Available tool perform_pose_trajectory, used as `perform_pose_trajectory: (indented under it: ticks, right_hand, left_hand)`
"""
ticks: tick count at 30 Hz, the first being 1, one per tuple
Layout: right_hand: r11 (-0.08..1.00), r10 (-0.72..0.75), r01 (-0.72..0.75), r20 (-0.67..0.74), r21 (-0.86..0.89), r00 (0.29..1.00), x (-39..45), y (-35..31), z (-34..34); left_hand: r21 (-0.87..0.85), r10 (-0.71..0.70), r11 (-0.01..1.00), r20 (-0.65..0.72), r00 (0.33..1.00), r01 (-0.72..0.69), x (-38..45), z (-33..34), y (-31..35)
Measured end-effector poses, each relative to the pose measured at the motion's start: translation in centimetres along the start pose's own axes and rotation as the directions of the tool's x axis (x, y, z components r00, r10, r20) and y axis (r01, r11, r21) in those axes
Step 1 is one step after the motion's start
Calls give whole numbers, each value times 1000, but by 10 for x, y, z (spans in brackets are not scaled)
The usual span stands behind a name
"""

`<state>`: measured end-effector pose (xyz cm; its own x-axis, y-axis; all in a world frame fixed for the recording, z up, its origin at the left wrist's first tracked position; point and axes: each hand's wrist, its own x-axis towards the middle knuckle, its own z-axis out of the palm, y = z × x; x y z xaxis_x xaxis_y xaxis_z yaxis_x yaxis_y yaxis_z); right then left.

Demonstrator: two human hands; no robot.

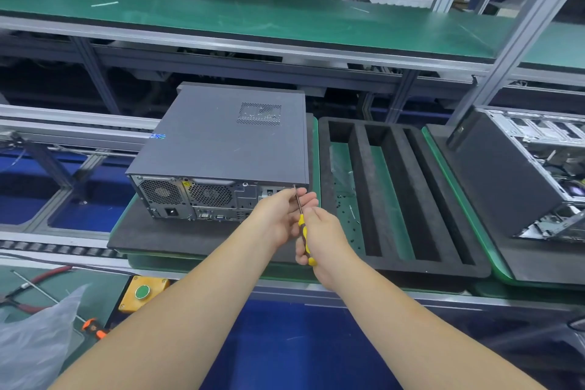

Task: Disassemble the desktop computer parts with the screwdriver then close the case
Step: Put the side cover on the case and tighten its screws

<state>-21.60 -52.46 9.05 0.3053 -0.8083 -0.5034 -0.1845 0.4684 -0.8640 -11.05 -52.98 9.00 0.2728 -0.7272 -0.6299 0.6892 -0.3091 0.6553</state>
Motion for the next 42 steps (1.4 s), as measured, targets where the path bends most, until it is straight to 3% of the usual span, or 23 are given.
perform_pose_trajectory:
  ticks: [2, 7, 11, 21, 30, 42]
  right_hand:
    - [1000, 11, -12, 22, 27, 1000, -1, 1, 0]
    - [951, -36, 30, -15, -307, 999, -4, 12, -3]
    - [932, -149, 132, -26, -338, 988, 0, 12, 3]
    - [834, -255, 199, -39, -515, 966, 3, 13, 2]
    - [774, -292, 220, -27, -593, 956, -3, 16, -5]
    - [760, -301, 224, -25, -610, 953, -12, 22, -17]
  left_hand:
    - [-26, -7, 1000, 9, 1000, 7, 1, -1, 1]
    - [-22, 53, 998, -65, 996, -54, 12, 1, -4]
    - [-71, 38, 997, -56, 998, -42, 14, 0, -2]
    - [-83, -90, 993, -90, 992, 83, 9, 12, 14]
    - [-132, -119, 986, -132, 984, 101, 11, 16, 14]
    - [-129, -55, 990, -60, 997, 47, 4, 13, 7]
